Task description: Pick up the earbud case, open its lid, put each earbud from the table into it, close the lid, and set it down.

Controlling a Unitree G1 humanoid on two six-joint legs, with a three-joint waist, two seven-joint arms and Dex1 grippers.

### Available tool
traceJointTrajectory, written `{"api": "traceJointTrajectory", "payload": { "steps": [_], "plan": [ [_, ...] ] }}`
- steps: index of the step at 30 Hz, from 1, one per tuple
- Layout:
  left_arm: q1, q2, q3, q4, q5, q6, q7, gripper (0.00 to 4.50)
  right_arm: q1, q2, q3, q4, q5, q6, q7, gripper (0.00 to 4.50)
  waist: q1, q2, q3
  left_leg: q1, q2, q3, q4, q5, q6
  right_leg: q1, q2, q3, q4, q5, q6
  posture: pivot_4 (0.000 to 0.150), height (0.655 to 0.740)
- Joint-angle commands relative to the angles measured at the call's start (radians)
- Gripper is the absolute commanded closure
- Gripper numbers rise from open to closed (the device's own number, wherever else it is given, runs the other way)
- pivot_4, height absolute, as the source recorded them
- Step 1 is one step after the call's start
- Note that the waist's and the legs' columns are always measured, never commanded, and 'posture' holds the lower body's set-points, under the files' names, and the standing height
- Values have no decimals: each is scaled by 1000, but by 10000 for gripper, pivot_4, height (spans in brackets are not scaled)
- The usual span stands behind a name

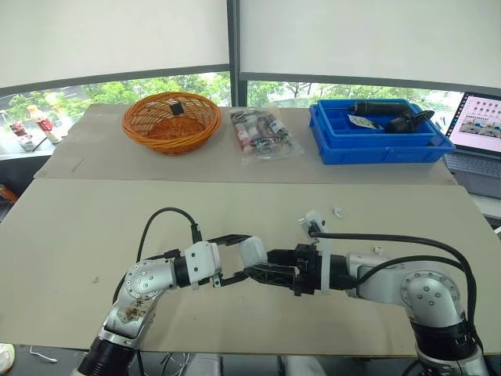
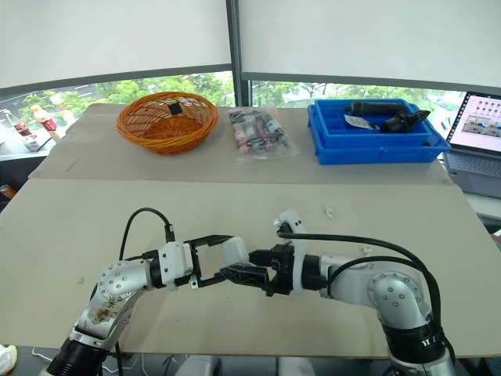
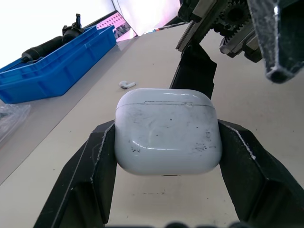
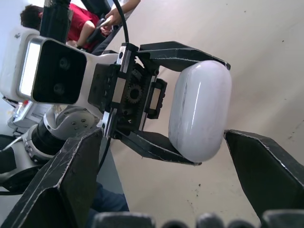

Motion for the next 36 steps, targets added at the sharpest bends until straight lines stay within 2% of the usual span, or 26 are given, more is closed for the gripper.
{"api": "traceJointTrajectory", "payload": {
  "steps": [1, 3, 4, 9, 13, 15, 23, 27, 28, 31, 34, 36],
  "plan": [
    [-20, -1, -1, -43, -7, -20, 8, 19302, -19, 4, 0, 4, 41, -6, -8, 0, -2, 0, 0, 0, 0, 0, 0, 0, 0, 0, 0, 0, 0, 0, 0, 1500, 7054],
    [-24, 1, -3, -46, -4, -25, 7, 19302, -23, 0, 5, 13, 55, 0, -3, 0, -3, 0, 0, 0, 0, 0, 0, 0, 0, 0, 0, 0, 0, 0, 0, 1500, 7054],
    [-25, 1, -4, -48, -4, -24, 7, 19302, -25, -3, 7, 16, 60, 4, 0, 2588, -4, 0, 0, 0, 0, 0, 0, 0, 0, 0, 0, 0, 0, 0, 0, 1500, 7054],
    [-29, -1, -5, -55, -4, -21, 12, 19302, -24, -10, 17, 25, 59, 2, -5, 19020, -10, 0, 0, 0, 0, 0, 0, 0, 0, 0, 0, 0, 0, 0, 0, 1500, 7054],
    [-28, 2, -7, -61, -2, -25, 9, 19302, -26, -8, 19, 31, 64, -3, -11, 34003, -12, 0, 0, 0, 0, 0, 0, 0, 0, 0, 0, 0, 0, 0, 0, 1500, 7054],
    [-27, 1, -5, -63, -2, -27, 12, 19302, -27, -7, 22, 32, 66, -2, -9, 37960, -12, 0, 0, 0, 0, 0, 0, 0, 0, 0, 0, 0, 0, 0, 0, 1500, 7054],
    [-23, 1, -5, -49, 2, -65, 7, 19303, -30, 2, 30, 33, 62, -2, -7, 37929, -12, 0, 0, -1, 0, 0, 0, 0, 0, -1, 0, 0, 0, 0, 0, 1500, 7054],
    [-30, 11, 24, -29, -12, -36, 20, 572, -45, -1, 24, 28, 53, -8, -3, 37929, -12, 0, 0, -1, 0, 0, 0, 0, 0, -1, 0, 0, 0, 0, 0, 1500, 7054],
    [-33, 15, 31, -22, -18, -13, 25, 0, -50, -4, 22, 27, 57, -10, -2, 37929, -12, 0, 0, -1, 0, 0, 0, 0, 0, -1, 0, 0, 0, 0, 0, 1500, 7054],
    [-62, 75, 58, 22, -103, 235, -2, 0, -83, -47, 29, 21, 14, 0, 34, 37929, -13, 0, 0, -2, 0, 0, 0, 0, 0, -2, 0, 0, 0, 0, 0, 1500, 7054],
    [-103, 159, 60, 4, -217, 516, -54, 0, -148, -159, 101, -30, -140, 3, 138, 37930, -17, 1, 2, -3, 0, 0, 0, 0, 0, -4, 1, 0, 1, 0, 0, 1500, 7054],
    [-113, 215, 37, -26, -249, 614, -112, 0, -205, -229, 172, -79, -248, -17, 215, 37930, -17, 2, 3, -7, 0, -1, 0, 0, 0, -9, 1, 0, 1, 0, 0, 1500, 7054]
  ]
}}
